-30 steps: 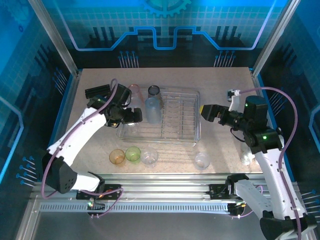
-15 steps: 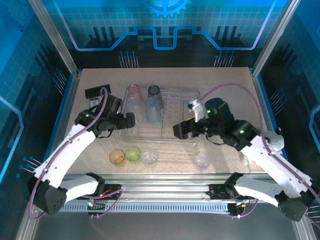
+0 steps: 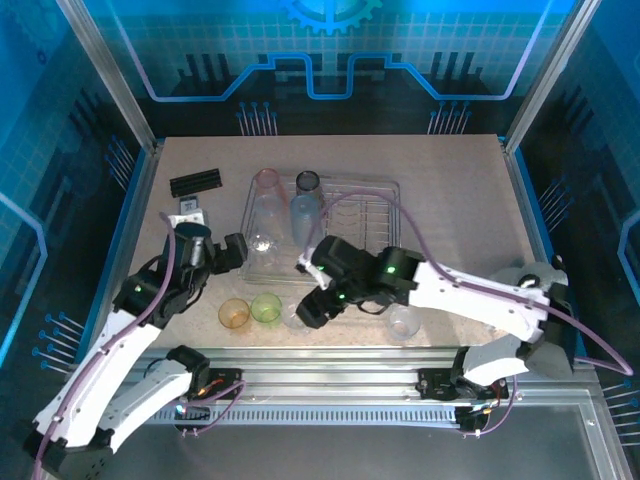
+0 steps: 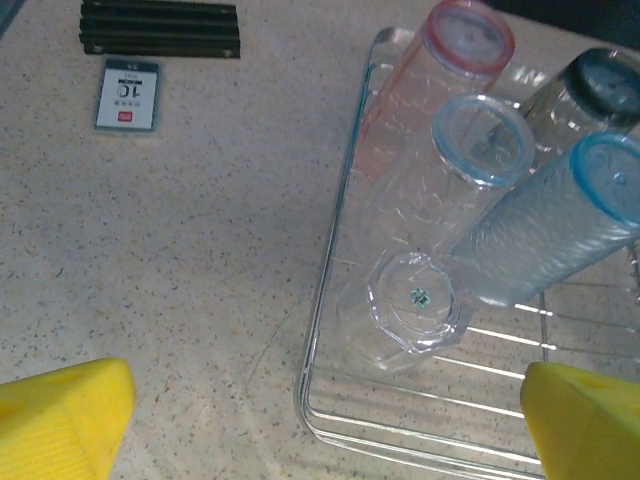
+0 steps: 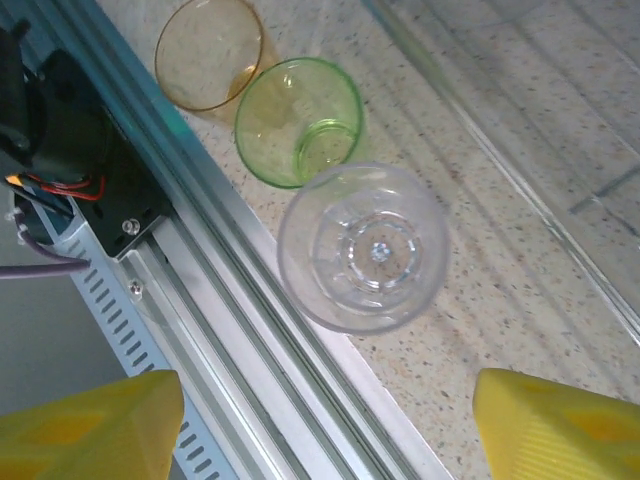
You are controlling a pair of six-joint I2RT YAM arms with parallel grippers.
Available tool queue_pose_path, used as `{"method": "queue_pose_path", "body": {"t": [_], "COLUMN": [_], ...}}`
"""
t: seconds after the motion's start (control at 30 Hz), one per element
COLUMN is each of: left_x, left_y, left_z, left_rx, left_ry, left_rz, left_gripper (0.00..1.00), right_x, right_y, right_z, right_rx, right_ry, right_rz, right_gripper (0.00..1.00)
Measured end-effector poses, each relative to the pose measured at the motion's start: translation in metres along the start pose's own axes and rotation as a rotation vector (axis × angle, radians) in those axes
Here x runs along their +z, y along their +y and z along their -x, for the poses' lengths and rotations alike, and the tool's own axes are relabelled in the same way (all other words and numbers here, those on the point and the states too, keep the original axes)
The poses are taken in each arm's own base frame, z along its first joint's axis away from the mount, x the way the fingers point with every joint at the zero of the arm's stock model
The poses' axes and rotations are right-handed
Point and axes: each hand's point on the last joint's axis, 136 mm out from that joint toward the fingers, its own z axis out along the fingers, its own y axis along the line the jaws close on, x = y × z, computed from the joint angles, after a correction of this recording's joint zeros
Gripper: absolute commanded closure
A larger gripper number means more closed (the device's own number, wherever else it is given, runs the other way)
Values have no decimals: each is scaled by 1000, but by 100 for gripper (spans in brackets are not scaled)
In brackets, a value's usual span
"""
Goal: Load the cups into the dish rack
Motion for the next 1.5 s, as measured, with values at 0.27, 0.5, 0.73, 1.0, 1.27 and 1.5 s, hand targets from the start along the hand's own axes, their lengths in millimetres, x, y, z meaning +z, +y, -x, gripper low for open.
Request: {"method": "queue_pose_path", "body": {"t": [0.27,0.5,0.73,1.0,1.27,1.5], "left_x": [-14,-16,-17,-14,-14,-13], "left_y": [8,10,11,13,13,13], "left_z": [11,12,11,7,7,7], "left_rx": [-36,-37,-37,-28,-25,-25], "left_ry": [-92,-104,-109,-99,-98,-98], "left_rz": [-6,-1,1,8,8,8], "left_gripper": [1,1,1,1,1,1], "right_x": [54,82,90,108,109,104], "right_y": [24,26,23,18,19,15], "right_z": [-16,-32,-32,-39,-34,-32], "right_rx": [-184,-245,-260,-268,-273,-273], "right_ry": [208,318,342,389,382,382], "right_rz": [-79,-115,-137,-160,-167,-200], "right_gripper": [39,50,56,66,84,100]}}
